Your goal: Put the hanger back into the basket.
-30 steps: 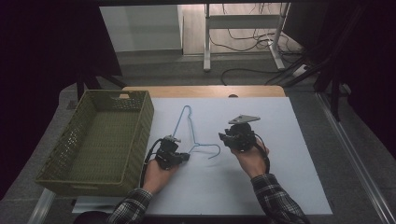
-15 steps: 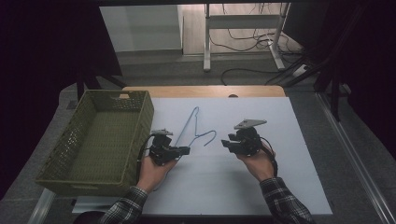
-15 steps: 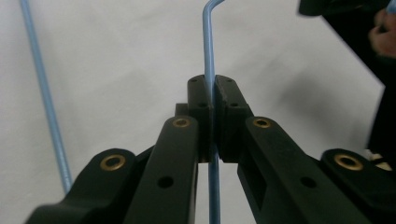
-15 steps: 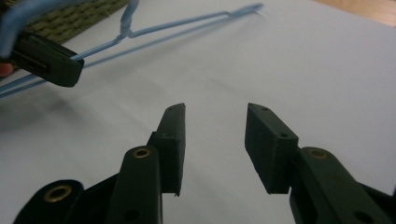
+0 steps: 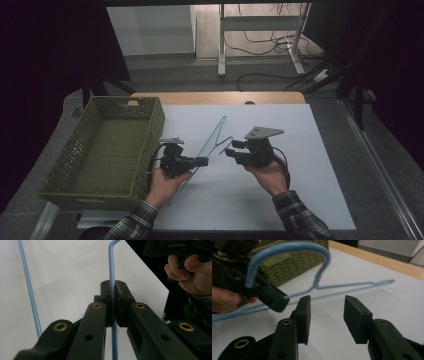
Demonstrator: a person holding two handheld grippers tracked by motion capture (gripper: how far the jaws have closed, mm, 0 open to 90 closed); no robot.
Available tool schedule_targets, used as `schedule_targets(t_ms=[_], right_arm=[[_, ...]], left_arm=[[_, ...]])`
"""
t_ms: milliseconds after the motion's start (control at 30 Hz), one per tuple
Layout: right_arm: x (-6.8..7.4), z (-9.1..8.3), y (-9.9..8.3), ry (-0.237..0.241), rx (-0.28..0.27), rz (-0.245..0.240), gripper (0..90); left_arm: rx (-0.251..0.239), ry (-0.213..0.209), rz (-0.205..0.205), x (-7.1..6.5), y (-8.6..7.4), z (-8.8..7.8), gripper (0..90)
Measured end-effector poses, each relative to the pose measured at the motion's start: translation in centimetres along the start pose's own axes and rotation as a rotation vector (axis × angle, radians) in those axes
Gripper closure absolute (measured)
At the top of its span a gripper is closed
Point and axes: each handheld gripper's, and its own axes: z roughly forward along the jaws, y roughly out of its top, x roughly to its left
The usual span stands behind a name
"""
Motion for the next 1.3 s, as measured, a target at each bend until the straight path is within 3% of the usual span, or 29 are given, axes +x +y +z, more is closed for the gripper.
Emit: schedule_targets(t_ms=[200, 267, 300, 333, 367, 400, 467, 500, 533, 633, 733, 833, 933, 967, 1033, 1167, 1300], right_arm=[[0.4, 0.3, 0.1, 0.021, -0.017, -0.009, 61.2], [0.5, 0.4, 0.1, 0.025, -0.025, -0.011, 66.3], [0.6, 0.3, 0.1, 0.031, -0.029, -0.004, 76.3], [0.6, 0.3, 0.1, 0.031, -0.029, -0.004, 76.3], [0.6, 0.2, 0.2, 0.034, -0.034, 0.009, 84.7], [0.6, 0.2, 0.2, 0.034, -0.034, 0.009, 84.7], [0.8, 0.1, 0.3, 0.023, -0.02, 0.015, 85.1], [0.8, 0.0, 0.4, 0.01, -0.018, 0.01, 85.2], [1.1, -0.1, 0.7, -0.011, -0.009, 0.007, 85.3], [1.4, -0.3, 1.2, -0.026, -0.003, 0.013, 85.4], [2.1, -0.5, 2.0, -0.068, 0.02, 0.003, 85.4], [2.5, -0.5, 2.5, -0.095, 0.034, 0.013, 85.4], [2.8, -0.5, 2.7, -0.109, 0.046, 0.025, 85.4], [2.8, -0.5, 2.7, -0.109, 0.046, 0.025, 85.4], [3.1, -0.3, 2.9, -0.113, 0.056, 0.03, 85.4], [3.3, -0.1, 2.9, -0.118, 0.064, 0.028, 85.3], [3.4, -0.1, 3.0, -0.121, 0.066, 0.027, 85.2]], left_arm=[[0.011, -0.048, -0.004, -0.4, -0.2, 0.8, 86.9], [0.017, -0.061, 0.002, -0.6, -0.3, 1.1, 86.9], [0.021, -0.064, 0.005, -0.7, -0.4, 1.2, 86.8], [0.021, -0.067, 0.013, -0.8, -0.4, 1.3, 86.8], [0.035, -0.056, 0.04, -1.0, -0.4, 1.5, 86.3], [0.041, -0.05, 0.06, -1.1, -0.4, 1.6, 86.3], [0.041, 0.0, 0.109, -1.6, -0.3, 1.5, 84.1], [0.043, 0.062, 0.166, -2.3, 0.1, 1.2, 79.1], [0.042, 0.077, 0.185, -2.6, 0.1, 1.1, 63.7], [0.046, 0.17, 0.302, -4.1, 0.7, 0.2, 47.7], [0.061, 0.197, 0.376, -5.2, 0.8, -0.1, 37.8], [0.087, 0.264, 0.432, -6.4, 0.9, 0.3, 41.7], [0.106, 0.346, 0.465, -7.2, 0.9, 1.2, 49.7], [0.106, 0.346, 0.465, -7.2, 0.9, 1.2, 53.6], [0.117, 0.412, 0.479, -7.5, 1.0, 1.9, 58.6], [0.126, 0.421, 0.479, -7.3, 1.1, 2.2, 79.3], [0.118, 0.41, 0.446, -6.9, 1.3, 1.9, 85.0]])
